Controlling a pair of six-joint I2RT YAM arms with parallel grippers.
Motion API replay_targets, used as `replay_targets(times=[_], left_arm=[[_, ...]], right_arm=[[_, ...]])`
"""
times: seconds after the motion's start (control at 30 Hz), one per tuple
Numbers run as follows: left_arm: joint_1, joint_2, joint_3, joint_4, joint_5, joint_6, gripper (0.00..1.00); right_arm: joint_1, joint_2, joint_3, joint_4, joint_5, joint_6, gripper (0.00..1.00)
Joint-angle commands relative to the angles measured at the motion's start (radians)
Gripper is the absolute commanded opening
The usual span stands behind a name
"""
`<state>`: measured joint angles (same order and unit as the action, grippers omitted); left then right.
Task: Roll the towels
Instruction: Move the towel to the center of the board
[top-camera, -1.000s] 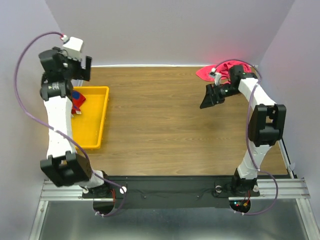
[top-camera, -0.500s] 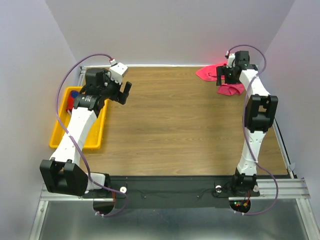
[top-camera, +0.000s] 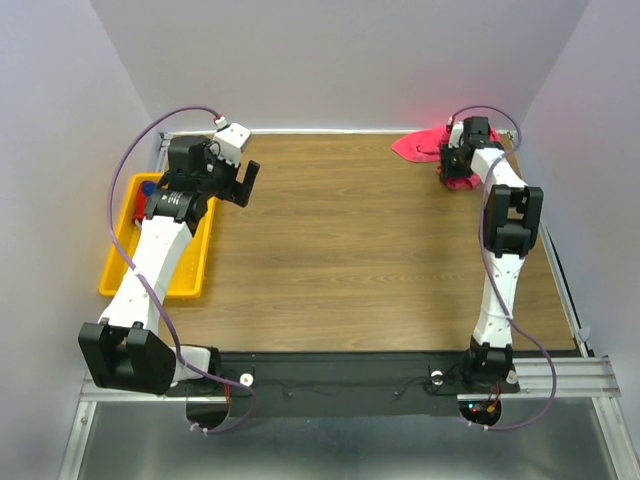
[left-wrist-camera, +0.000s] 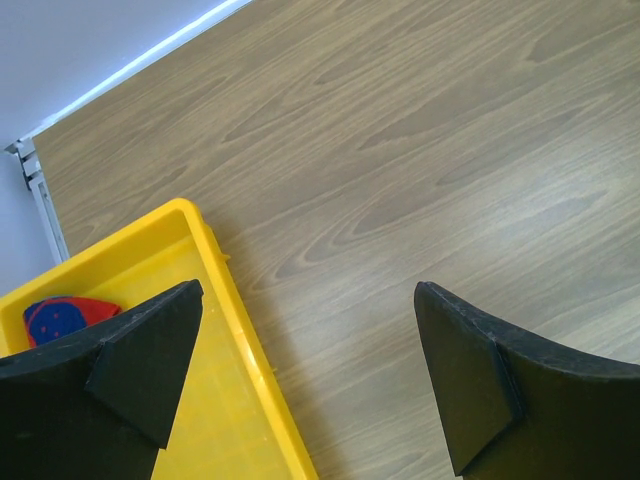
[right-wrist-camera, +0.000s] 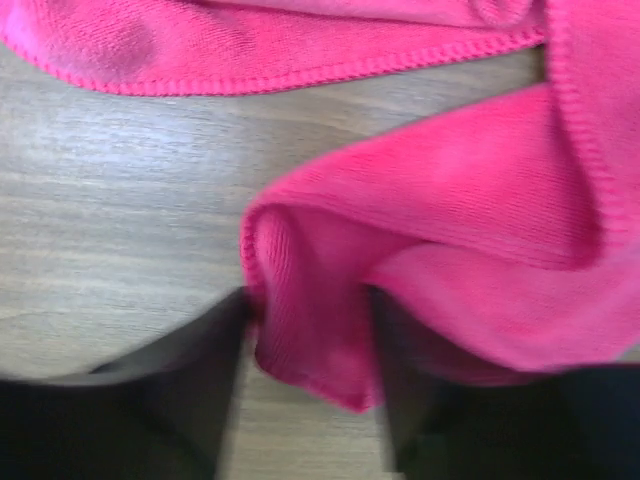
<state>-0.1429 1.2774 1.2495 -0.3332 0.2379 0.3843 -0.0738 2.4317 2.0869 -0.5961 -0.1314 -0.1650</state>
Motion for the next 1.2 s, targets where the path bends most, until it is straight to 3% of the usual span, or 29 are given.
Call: replay_targets(times=[0.0, 0.07, 0.1, 0.23, 0.33, 0.37, 0.5, 0.6, 0.77, 0.9, 1.03, 1.17], left_arm=[[-0.003, -0.041, 0.01, 0.031, -0.018, 0.004, 0.99], [-0.004, -0.035, 0.014, 0.031, -0.022, 0.007, 0.99], [-0.003, -0.033, 0.016, 0.031, -0.025, 0.01, 0.99], [-0.003, -0.03, 0.016, 0.013, -0.002, 0.03, 0.99], [-0.015, -0.035, -0.01, -0.009, 0.06, 0.077, 0.99], [-0.023, -0.036, -0.018, -0.015, 0.069, 0.09, 0.99], [-0.101, -0.026, -0.074, -0.012, 0.087, 0.122, 0.99], [-0.185, 0.023, -0.073, 0.0, 0.071, 0.114, 0.98], [-0.328, 0.195, -0.019, 0.087, 0.069, 0.035, 0.88], [-0.409, 0.393, 0.144, 0.154, 0.072, -0.013, 0.81], [-0.474, 0.682, 0.374, 0.184, 0.075, -0.062, 0.87], [-0.518, 0.888, 0.599, 0.207, 0.12, -0.136, 0.91]], right_arm=[[-0.007, 0.0, -0.121, -0.025, -0.115, 0.004, 0.3], [-0.007, -0.026, -0.162, -0.036, -0.143, -0.017, 0.15], [-0.007, -0.045, -0.189, -0.053, -0.161, -0.048, 0.01], [-0.006, -0.196, -0.42, -0.143, -0.341, -0.201, 0.01], [-0.006, -0.386, -0.61, -0.316, -0.438, -0.442, 0.01], [-0.006, -0.475, -0.66, -0.411, -0.438, -0.559, 0.01], [-0.035, -0.729, -0.896, -0.568, -0.377, -0.782, 0.01], [-0.147, -0.87, -0.978, -0.62, -0.297, -0.887, 0.01], [-0.349, -0.904, -0.963, -0.65, -0.263, -0.981, 0.0], [-0.402, -0.844, -0.94, -0.631, -0.249, -0.973, 0.01], [-0.484, -0.801, -0.895, -0.634, -0.284, -0.964, 0.01], [-0.491, -0.821, -0.915, -0.639, -0.287, -0.969, 0.01]])
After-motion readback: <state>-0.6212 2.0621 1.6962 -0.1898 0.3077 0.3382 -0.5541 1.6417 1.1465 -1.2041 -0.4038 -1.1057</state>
